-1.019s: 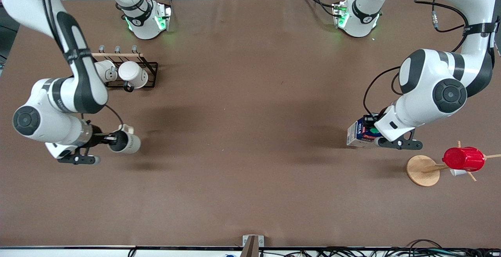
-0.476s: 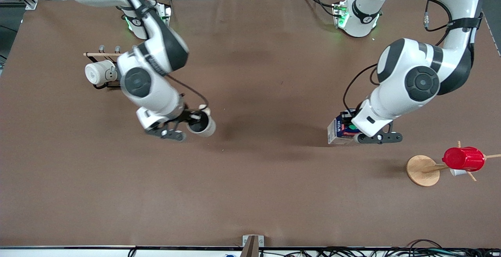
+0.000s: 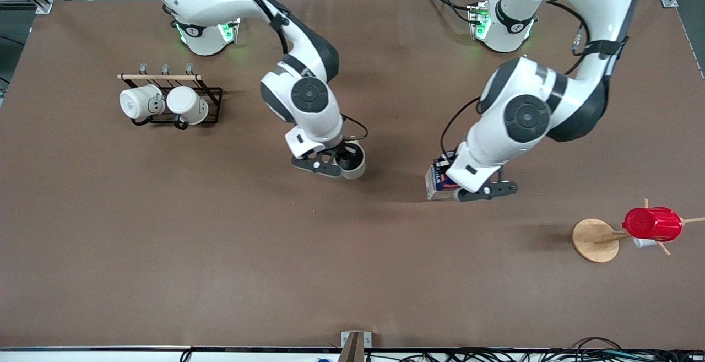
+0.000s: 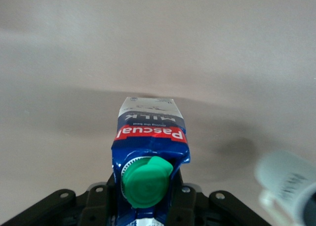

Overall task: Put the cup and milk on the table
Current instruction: 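Carry the mug and milk toward the table center with both grippers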

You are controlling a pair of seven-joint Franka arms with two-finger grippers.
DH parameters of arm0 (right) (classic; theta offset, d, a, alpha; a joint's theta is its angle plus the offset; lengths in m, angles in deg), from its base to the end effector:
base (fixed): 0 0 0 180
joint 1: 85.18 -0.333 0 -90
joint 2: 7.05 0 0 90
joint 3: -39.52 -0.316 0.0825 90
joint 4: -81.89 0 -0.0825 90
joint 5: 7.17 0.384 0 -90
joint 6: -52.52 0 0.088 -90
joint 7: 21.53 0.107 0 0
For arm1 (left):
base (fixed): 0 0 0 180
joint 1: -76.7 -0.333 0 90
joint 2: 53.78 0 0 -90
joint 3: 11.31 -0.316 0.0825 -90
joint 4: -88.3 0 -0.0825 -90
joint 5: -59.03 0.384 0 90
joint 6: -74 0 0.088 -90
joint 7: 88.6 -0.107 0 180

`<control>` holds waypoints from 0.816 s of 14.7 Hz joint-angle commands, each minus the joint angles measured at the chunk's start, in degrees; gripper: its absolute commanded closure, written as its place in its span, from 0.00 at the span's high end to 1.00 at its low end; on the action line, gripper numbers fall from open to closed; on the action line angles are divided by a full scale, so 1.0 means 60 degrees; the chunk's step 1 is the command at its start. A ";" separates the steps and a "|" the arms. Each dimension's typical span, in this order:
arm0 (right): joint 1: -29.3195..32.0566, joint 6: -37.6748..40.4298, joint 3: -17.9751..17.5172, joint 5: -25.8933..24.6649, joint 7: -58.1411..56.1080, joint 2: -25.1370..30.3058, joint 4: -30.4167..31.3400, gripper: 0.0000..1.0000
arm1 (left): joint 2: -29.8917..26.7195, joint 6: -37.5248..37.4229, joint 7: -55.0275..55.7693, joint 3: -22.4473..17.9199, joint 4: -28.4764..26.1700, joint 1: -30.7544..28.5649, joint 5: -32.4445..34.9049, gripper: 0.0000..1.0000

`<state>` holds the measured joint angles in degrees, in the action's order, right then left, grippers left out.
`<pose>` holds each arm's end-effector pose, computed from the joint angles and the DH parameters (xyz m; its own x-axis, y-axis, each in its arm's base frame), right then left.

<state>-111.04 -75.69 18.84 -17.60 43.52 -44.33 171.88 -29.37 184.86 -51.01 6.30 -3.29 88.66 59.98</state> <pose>0.5154 0.4804 0.2848 0.9584 -0.2834 -0.0336 -0.2852 -0.9547 -0.0850 0.5899 -0.3054 0.3893 0.9809 0.1505 -0.1231 0.1569 -0.9866 0.0442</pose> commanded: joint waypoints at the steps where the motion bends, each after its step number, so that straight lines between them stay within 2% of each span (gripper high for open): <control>1: -0.0215 -0.0777 0.0019 -0.0705 0.0757 -0.0654 -0.0394 0.01 | 0.0719 -0.0108 0.0923 -0.0006 0.0877 0.0552 0.0017 0.41; 4: -0.0230 -0.0824 0.0004 -0.1088 0.0877 -0.0831 -0.0394 0.07 | 0.1174 0.0096 0.1642 -0.0006 0.1245 0.0978 0.0017 0.41; 5: -0.0230 -0.0810 0.0004 -0.1117 0.0877 -0.0831 -0.0380 0.21 | 0.1204 0.0300 0.1803 -0.0006 0.1245 0.1052 0.0017 0.41; 6: -0.0230 -0.0824 0.0004 -0.1248 0.0877 -0.0860 -0.0380 0.28 | 0.1277 0.0462 0.1907 -0.0006 0.1245 0.1081 0.0017 0.41; 7: -0.0230 -0.0824 0.0004 -0.1423 0.0877 -0.0890 -0.0380 0.49 | 0.1321 0.0580 0.1966 -0.0006 0.1245 0.1111 0.0017 0.41; 8: -0.0230 -0.0810 0.0004 -0.1628 0.0877 -0.0875 -0.0365 0.92 | 0.1394 0.0740 0.2053 -0.0006 0.1245 0.1140 0.0003 0.41; 9: -0.0273 -0.0766 0.0004 -0.1819 0.0877 -0.0832 -0.0351 1.00 | 0.1439 0.0858 0.2170 -0.0006 0.1245 0.1256 0.0002 0.41; 11: -0.0070 -0.0591 -0.0228 -0.1763 0.0862 -0.0628 -0.0321 1.00 | 0.1585 0.0976 0.2303 -0.0006 0.1245 0.1374 0.0017 0.41; 12: 0.0221 -0.0082 -0.0332 -0.1762 0.0862 -0.0249 -0.0307 1.00 | 0.1585 0.0976 0.2318 -0.0006 0.1245 0.1375 0.0017 0.41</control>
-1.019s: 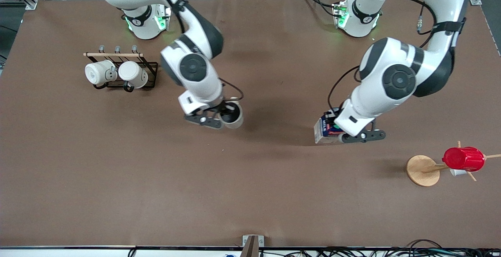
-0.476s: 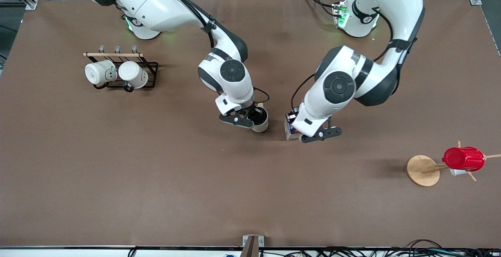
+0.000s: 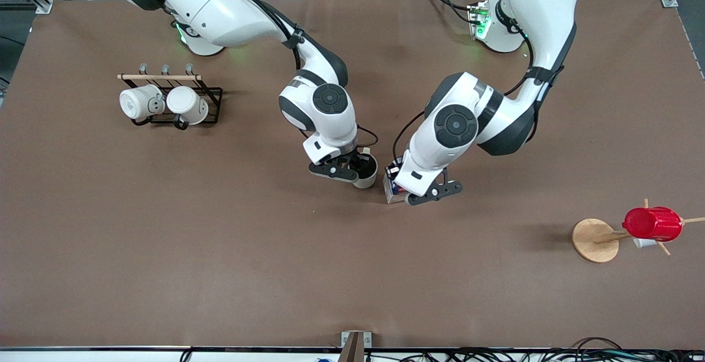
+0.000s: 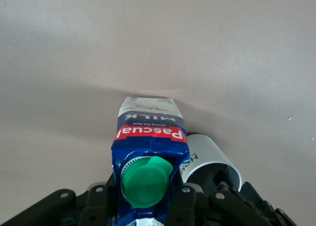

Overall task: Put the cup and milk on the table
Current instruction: 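Carry the mug and milk toward the table center with both grippers, then release the mug with the right gripper and lift it away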

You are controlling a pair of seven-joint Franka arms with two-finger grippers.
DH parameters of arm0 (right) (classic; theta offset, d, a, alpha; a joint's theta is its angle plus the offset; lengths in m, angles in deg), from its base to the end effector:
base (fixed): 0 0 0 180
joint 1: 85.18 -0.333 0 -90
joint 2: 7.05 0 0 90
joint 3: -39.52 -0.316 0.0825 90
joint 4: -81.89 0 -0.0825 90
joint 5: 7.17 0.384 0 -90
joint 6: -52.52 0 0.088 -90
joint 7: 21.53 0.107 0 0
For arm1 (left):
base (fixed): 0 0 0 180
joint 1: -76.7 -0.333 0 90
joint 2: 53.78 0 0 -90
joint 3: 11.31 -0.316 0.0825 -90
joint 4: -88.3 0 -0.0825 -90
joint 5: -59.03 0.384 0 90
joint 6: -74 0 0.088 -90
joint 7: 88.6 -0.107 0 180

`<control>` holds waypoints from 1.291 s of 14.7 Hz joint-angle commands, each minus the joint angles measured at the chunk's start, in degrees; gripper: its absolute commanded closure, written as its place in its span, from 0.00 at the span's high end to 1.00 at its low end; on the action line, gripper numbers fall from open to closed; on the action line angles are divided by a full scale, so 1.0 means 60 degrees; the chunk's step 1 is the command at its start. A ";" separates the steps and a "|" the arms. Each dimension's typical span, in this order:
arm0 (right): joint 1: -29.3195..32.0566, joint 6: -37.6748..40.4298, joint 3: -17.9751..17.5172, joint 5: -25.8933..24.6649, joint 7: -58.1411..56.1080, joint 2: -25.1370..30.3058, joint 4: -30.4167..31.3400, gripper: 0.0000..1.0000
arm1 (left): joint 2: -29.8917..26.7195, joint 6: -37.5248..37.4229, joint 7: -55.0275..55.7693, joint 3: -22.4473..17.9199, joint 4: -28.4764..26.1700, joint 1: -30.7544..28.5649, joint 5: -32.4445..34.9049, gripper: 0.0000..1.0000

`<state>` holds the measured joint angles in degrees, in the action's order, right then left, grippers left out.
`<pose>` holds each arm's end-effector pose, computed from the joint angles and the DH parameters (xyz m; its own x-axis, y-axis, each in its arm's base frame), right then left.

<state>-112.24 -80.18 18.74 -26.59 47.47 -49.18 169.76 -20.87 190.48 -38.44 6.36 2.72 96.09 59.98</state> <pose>0.5172 0.4970 0.2512 0.9664 -0.2490 0.0644 -0.2433 -0.9662 -0.0848 0.5813 -0.3933 0.3477 0.9586 0.2567 -0.1231 0.2682 -0.9594 0.0872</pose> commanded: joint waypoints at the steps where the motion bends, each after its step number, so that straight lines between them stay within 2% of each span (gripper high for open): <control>1: 0.0714 0.1453 -0.0475 -0.0264 0.0233 0.0895 0.0047 1.00 | 0.0112 0.0038 0.0237 -0.0016 0.0231 0.0150 0.0017 0.41; 3: 0.1780 0.3138 -0.1162 -0.0279 0.0044 0.1758 0.0207 1.00 | 0.0053 -0.0092 0.0252 -0.0001 0.0128 0.0253 0.0002 0.41; 4: 0.2424 0.3624 -0.1600 -0.0264 -0.0030 0.2227 0.0426 1.00 | 0.0024 -0.0166 0.0238 0.0013 0.0099 0.0297 -0.0012 0.41; 5: 0.2938 0.4006 -0.1793 -0.0264 -0.0436 0.2725 0.0660 1.00 | 0.0009 -0.0442 0.0223 0.0013 0.0070 0.0399 -0.0012 0.41; 9: 0.4098 0.5896 -0.1489 -0.0221 -0.3187 0.4323 0.0663 1.00 | -0.0109 -0.0987 0.0208 0.0174 -0.0076 0.0429 0.0002 0.41; 11: 0.4378 0.6192 -0.0774 0.0201 -0.4390 0.4939 0.0648 1.00 | -0.0094 -0.0972 0.0208 0.0218 -0.0062 0.0458 0.0017 0.42; 13: 0.4350 0.6193 0.0600 0.1239 -0.5765 0.5583 0.0648 1.00 | -0.0065 -0.0870 0.0208 0.0233 -0.0048 0.0473 0.0002 0.42; 14: 0.4335 0.6193 0.1622 0.1810 -0.7034 0.6021 0.0634 1.00 | -0.0050 -0.0855 0.0194 0.0277 -0.0062 0.0473 0.0002 0.42; 15: 0.4364 0.6236 0.2140 0.1946 -0.7859 0.6214 0.0604 1.00 | -0.0021 -0.0855 0.0194 0.0335 -0.0062 0.0473 0.0002 0.45; 16: 0.4524 0.6425 0.2493 0.2049 -0.8578 0.6405 0.0561 1.00 | -0.0006 -0.0855 0.0194 0.0350 -0.0048 0.0473 0.0002 0.49; 17: 0.5004 0.6644 0.2584 0.2195 -0.9208 0.6595 0.0401 1.00 | -0.0006 -0.0855 0.0179 0.0336 -0.0048 0.0473 0.0031 0.67; 18: 0.5502 0.6951 0.2556 0.2269 -0.9969 0.6684 0.0167 1.00 | -0.0035 -0.0855 0.0135 0.0350 -0.0033 0.0473 0.0046 0.92; 19: 0.5768 0.7331 0.2599 0.2328 -1.0890 0.6699 -0.0082 1.00 | -0.0122 -0.0884 0.0091 0.0336 0.0039 0.0415 0.0090 1.00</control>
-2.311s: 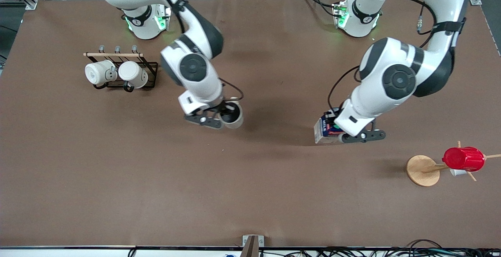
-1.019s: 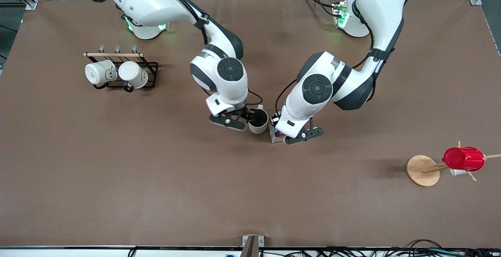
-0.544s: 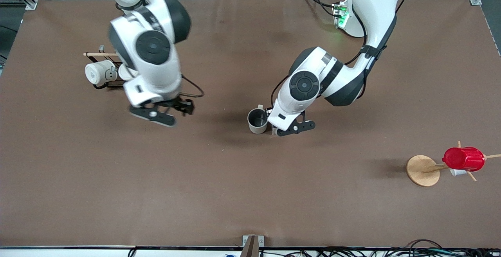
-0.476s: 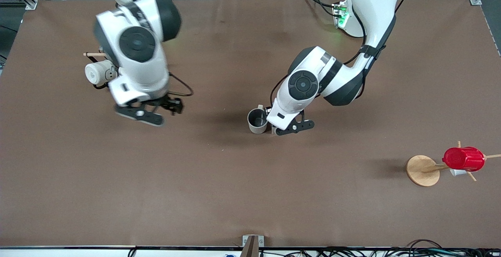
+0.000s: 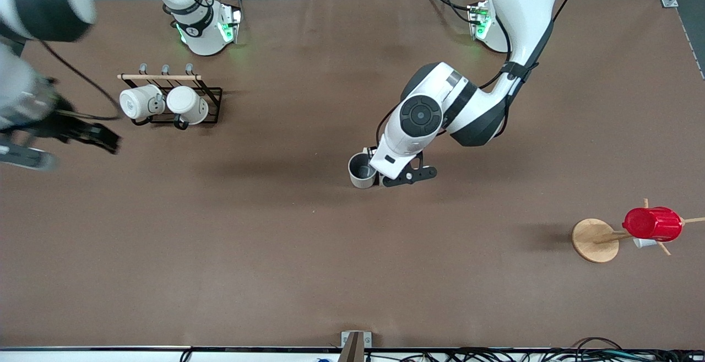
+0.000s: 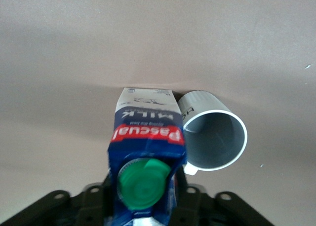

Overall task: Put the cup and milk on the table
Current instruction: 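Set the milk beside the mug and open the left gripper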

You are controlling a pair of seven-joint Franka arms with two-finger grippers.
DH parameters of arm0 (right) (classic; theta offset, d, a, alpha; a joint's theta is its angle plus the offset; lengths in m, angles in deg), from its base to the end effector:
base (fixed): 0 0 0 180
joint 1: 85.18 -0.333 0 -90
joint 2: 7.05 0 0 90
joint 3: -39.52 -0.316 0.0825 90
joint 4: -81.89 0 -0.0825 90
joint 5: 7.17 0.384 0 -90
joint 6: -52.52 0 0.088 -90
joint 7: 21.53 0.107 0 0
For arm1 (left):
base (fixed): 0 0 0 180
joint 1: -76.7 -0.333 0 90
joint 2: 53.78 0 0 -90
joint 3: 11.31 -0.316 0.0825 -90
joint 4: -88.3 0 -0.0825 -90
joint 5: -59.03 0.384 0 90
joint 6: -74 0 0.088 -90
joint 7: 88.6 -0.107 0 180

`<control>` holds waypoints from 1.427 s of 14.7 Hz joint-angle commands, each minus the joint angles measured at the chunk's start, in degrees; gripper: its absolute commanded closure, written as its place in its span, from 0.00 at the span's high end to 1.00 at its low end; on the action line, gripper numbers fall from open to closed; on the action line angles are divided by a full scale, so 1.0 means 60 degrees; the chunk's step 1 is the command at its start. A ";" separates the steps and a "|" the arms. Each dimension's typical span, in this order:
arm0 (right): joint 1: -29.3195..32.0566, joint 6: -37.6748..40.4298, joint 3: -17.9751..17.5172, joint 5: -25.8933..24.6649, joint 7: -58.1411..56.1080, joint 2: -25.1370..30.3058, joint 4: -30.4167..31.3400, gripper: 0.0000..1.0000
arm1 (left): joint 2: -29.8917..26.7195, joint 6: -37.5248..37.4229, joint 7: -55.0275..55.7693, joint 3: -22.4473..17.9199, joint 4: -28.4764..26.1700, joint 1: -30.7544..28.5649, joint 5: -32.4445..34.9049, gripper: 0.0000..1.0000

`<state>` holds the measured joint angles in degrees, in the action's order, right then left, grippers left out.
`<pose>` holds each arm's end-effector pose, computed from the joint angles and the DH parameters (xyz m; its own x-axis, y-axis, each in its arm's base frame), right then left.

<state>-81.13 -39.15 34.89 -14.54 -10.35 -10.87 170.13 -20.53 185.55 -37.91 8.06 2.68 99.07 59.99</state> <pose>0.5774 -0.0091 0.6048 0.9837 -0.1789 0.0171 -0.1797 -0.9761 0.1218 0.5412 -0.4314 0.3395 0.9639 0.1845 -0.1917 0.1937 -0.9806 0.0298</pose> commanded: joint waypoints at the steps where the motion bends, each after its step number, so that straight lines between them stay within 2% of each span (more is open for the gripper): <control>1: 0.0555 0.0729 0.0112 0.0305 -0.1987 0.0286 -0.0291 1.00 | -0.0311 -0.0092 0.0003 0.0052 0.0132 -0.0169 0.0133 1.00; 3: -0.0042 0.1052 0.0959 0.0653 -0.2360 0.0300 -0.0307 1.00 | -0.0807 -0.0165 0.0003 -0.0064 0.0265 -0.0286 0.0599 1.00; 4: -0.0074 0.0996 0.1036 0.0947 -0.2375 0.0300 -0.0307 1.00 | -0.1274 -0.0209 0.0017 -0.0050 0.0251 -0.0562 0.1038 1.00; 6: -0.0075 0.0937 0.0993 0.1023 -0.2273 0.0300 -0.0336 1.00 | -0.2008 -0.0661 -0.0477 -0.0050 0.0280 -0.1135 0.1771 1.00; 9: -0.0133 0.0966 0.0964 0.1052 -0.2215 0.0314 -0.0337 1.00 | -0.3033 -0.1875 -0.1664 0.0008 0.0309 -0.2144 0.1936 1.00; 14: -0.0133 0.1024 0.0978 0.1242 -0.1834 0.0315 -0.0337 1.00 | -0.4367 -0.3079 -0.4195 0.0023 0.0251 -0.3551 0.1673 1.00; 17: -0.0133 0.0967 0.0963 0.1242 -0.1848 0.0315 -0.0337 1.00 | -0.5012 -0.3563 -0.5778 -0.0064 0.0149 -0.4196 0.1001 1.00; 20: -0.0133 0.0937 0.0978 0.1228 -0.1848 0.0300 -0.0424 1.00 | -0.6081 -0.3534 -0.6529 -0.1087 -0.0977 -0.4097 -0.0024 1.00; 21: -0.0133 0.1024 0.0978 0.1228 -0.1877 0.0285 -0.0845 1.00 | -0.6272 -0.3534 -0.6893 -0.1409 -0.1227 -0.3921 -0.0085 1.00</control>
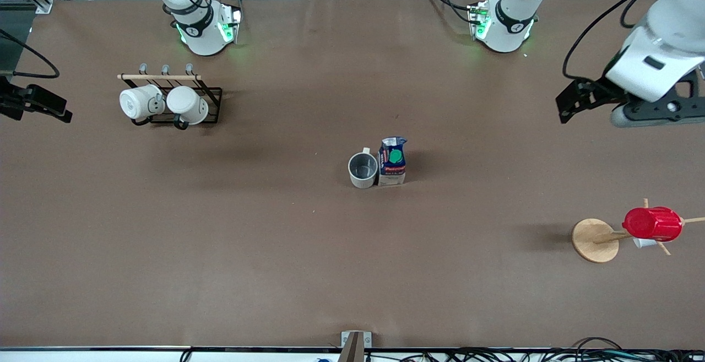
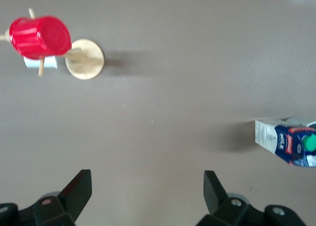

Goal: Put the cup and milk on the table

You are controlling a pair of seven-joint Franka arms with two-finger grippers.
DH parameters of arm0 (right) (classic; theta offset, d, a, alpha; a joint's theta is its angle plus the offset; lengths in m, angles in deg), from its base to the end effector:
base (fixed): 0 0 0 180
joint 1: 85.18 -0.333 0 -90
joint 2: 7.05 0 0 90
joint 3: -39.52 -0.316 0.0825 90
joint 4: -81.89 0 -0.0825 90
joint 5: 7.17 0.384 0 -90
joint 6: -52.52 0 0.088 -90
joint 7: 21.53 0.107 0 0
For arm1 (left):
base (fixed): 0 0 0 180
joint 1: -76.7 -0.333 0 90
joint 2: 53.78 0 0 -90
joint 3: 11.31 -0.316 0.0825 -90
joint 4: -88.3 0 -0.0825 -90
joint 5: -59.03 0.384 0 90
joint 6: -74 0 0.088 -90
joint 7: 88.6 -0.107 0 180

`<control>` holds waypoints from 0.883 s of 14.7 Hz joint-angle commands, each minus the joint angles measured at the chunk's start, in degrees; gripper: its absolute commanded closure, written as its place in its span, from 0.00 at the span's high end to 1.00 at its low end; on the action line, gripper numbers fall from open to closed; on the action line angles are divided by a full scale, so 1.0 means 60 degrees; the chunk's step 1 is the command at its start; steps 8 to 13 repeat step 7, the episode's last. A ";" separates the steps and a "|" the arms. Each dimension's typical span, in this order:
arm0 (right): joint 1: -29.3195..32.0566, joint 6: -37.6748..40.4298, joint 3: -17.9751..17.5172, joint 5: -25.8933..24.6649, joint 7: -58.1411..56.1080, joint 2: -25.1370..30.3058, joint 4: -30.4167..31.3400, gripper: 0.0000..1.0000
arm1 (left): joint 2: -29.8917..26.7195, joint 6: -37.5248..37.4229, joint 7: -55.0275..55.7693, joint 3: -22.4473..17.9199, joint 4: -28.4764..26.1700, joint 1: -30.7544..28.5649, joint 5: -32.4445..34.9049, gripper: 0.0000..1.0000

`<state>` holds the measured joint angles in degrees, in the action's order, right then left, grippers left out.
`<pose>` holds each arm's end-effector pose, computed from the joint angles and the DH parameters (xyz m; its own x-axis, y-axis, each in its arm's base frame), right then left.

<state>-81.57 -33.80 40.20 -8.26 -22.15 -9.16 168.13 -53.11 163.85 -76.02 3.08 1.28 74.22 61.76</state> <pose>0.5580 -0.0439 0.6292 0.9972 -0.0652 -0.0356 -0.0645 -0.9977 0.0191 0.5476 -0.1094 0.6426 0.9988 0.0120 0.0469 0.0136 -0.9993 -0.0353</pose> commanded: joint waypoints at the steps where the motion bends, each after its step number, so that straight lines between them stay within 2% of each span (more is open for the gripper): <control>1: -0.0045 0.0162 0.0121 0.0210 0.0045 0.0001 -0.0603 1.00 | -0.1047 0.0126 -0.0849 -0.0800 -0.1241 0.0339 -0.0396 1.00; 4: -0.0060 0.0133 0.0121 0.0210 0.0030 0.0001 -0.0603 1.00 | -0.1166 0.0156 -0.0939 -0.1198 -0.1376 0.0530 -0.0382 1.00; 13: -0.0060 0.0133 0.0121 0.0210 0.0030 0.0001 -0.0603 1.00 | -0.1035 0.0097 -0.0795 -0.1111 -0.1142 0.0296 -0.0352 1.00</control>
